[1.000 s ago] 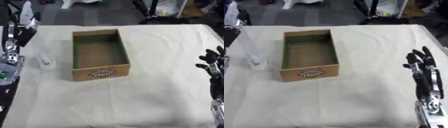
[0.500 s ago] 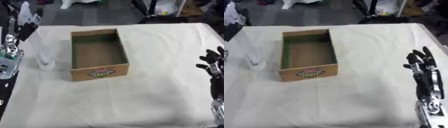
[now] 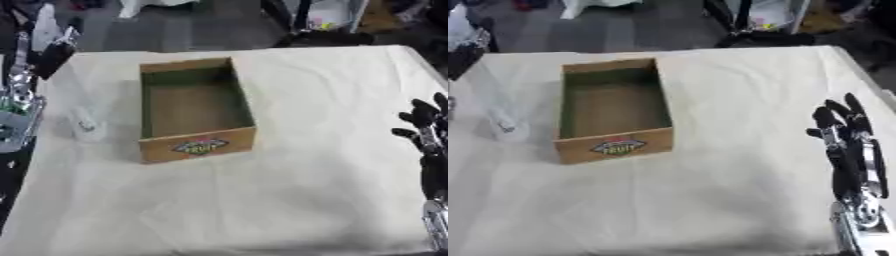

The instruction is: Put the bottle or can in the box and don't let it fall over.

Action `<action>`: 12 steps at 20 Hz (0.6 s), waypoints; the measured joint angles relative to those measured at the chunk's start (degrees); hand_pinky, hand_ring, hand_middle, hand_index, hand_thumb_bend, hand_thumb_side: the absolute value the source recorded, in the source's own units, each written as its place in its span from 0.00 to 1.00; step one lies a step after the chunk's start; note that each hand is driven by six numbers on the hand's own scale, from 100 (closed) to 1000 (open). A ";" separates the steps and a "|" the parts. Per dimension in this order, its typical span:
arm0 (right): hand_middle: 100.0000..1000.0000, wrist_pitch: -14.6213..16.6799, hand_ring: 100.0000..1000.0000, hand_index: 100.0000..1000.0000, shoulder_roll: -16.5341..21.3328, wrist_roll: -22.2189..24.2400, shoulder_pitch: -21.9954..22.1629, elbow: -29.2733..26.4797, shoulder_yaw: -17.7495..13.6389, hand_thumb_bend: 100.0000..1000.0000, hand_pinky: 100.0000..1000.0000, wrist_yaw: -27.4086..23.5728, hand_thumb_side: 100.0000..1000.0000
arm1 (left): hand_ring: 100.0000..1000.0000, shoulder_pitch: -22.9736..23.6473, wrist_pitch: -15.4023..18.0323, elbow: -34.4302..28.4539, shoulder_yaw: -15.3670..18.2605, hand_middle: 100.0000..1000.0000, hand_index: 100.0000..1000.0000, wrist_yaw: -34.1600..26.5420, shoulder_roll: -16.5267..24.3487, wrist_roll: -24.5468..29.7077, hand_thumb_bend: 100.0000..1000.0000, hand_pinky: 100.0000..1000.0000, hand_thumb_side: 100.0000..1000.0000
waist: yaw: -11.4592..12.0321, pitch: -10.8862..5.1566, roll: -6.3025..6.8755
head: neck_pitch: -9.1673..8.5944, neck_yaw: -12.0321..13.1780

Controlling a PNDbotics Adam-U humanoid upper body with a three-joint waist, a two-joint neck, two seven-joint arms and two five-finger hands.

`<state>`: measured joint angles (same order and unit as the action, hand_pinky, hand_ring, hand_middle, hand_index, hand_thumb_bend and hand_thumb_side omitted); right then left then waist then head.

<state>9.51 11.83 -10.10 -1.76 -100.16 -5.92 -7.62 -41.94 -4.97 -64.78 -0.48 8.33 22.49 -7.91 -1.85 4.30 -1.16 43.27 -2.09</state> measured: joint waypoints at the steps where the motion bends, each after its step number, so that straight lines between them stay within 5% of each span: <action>1: 0.82 0.00 0.75 1.00 0.00 0.00 0.00 0.00 0.00 0.54 0.61 0.00 0.56 | 0.71 0.00 0.81 0.44 0.00 0.58 0.79 -0.51 0.00 0.52 0.30 0.68 0.49 | -0.05 0.00 0.00 | 0.00 0.00; 4: 0.81 0.00 0.75 1.00 0.00 0.01 -0.01 0.00 0.00 0.54 0.61 0.00 0.56 | 0.67 -0.01 3.33 1.79 0.07 0.52 0.74 -2.00 0.01 1.57 0.25 0.66 0.43 | -0.20 0.00 0.00 | 0.00 0.00; 6: 0.81 0.00 0.75 1.00 0.00 0.01 -0.01 0.00 0.00 0.54 0.61 0.00 0.56 | 0.58 -0.01 4.58 2.54 0.31 0.36 0.62 -2.58 0.01 1.57 0.15 0.65 0.34 | -0.28 0.00 0.01 | 0.00 0.01; 12: 0.81 0.00 0.75 1.00 0.00 0.01 -0.01 0.00 0.00 0.54 0.61 -0.01 0.56 | 0.41 -0.44 6.56 4.02 0.55 0.13 0.42 -3.89 0.13 0.26 0.00 0.58 0.16 | -0.60 0.00 0.08 | 0.00 0.01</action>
<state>9.51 11.83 -10.09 -1.76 -100.15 -5.91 -7.63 -42.37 1.59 -60.76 0.06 4.44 22.62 -7.65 -2.46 4.30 -1.08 43.27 -2.08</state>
